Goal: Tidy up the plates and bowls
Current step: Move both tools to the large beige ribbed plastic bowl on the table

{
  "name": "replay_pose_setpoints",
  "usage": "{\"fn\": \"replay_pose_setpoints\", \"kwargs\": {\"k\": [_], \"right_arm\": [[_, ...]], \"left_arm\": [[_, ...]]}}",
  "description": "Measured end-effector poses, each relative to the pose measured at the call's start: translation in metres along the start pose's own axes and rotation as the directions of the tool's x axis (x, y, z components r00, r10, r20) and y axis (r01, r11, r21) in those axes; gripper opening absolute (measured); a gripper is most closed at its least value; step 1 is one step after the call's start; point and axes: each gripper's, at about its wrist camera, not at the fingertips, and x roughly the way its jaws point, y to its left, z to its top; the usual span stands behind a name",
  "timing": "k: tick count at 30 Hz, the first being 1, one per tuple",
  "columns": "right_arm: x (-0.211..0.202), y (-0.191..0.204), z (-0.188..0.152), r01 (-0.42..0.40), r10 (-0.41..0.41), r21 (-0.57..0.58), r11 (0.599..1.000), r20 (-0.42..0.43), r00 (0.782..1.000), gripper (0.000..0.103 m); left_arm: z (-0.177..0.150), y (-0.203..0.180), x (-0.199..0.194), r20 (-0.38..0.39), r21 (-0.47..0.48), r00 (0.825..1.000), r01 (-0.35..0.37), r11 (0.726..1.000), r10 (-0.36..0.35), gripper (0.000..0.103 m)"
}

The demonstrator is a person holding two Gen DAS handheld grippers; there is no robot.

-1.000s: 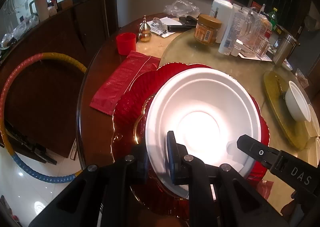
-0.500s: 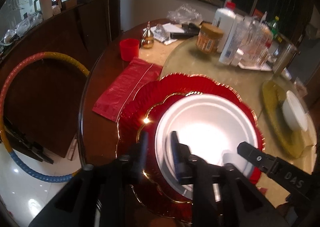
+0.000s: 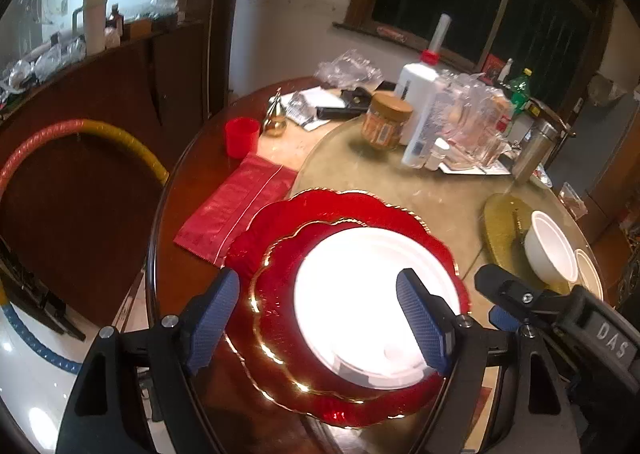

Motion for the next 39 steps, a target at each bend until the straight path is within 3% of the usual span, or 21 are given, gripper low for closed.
{"fn": "replay_pose_setpoints", "kwargs": {"k": [6,14,20,27,31,33,34,36,39], "right_arm": [[-0.042,-0.031,-0.002,-0.053,0.050,0.076,0.996,0.048,0.998,0.070],[-0.128,-0.092,-0.013,-0.035,0.015,0.139,0.990,0.141,0.990,0.070],[-0.199,-0.161,-0.022,-0.006,-0.060,0.276,0.961,0.229,0.972,0.070],[-0.280,-0.232,-0.033,0.035,-0.194,0.424,0.905,0.337,0.921,0.070],[-0.293,-0.270,-0.033,0.049,-0.246,0.515,0.856,0.323,0.914,0.070],[-0.292,-0.288,-0.031,0.052,-0.254,0.549,0.834,0.298,0.920,0.074],[-0.290,-0.294,-0.030,0.047,-0.253,0.567,0.822,0.289,0.923,0.081],[-0.285,-0.307,-0.026,0.037,-0.243,0.588,0.808,0.275,0.930,0.082],[-0.282,-0.315,-0.027,0.032,-0.232,0.597,0.801,0.261,0.937,0.082]], "left_arm": [[-0.011,-0.022,-0.014,0.012,0.028,0.993,0.117,0.993,-0.117,0.081],[-0.037,-0.084,-0.014,-0.056,0.149,0.967,0.255,0.955,-0.249,0.081],[-0.052,-0.137,-0.003,-0.173,0.203,0.928,0.361,0.910,-0.329,0.081],[-0.067,-0.209,0.001,-0.286,0.254,0.877,0.458,0.852,-0.386,0.081],[-0.078,-0.253,0.006,-0.350,0.274,0.846,0.503,0.820,-0.402,0.081],[-0.084,-0.272,0.010,-0.374,0.287,0.841,0.506,0.814,-0.391,0.081],[-0.086,-0.280,0.012,-0.380,0.291,0.840,0.507,0.811,-0.388,0.081],[-0.090,-0.296,0.015,-0.383,0.312,0.844,0.500,0.808,-0.374,0.083],[-0.095,-0.313,0.018,-0.400,0.323,0.834,0.516,0.793,-0.380,0.083]]}}
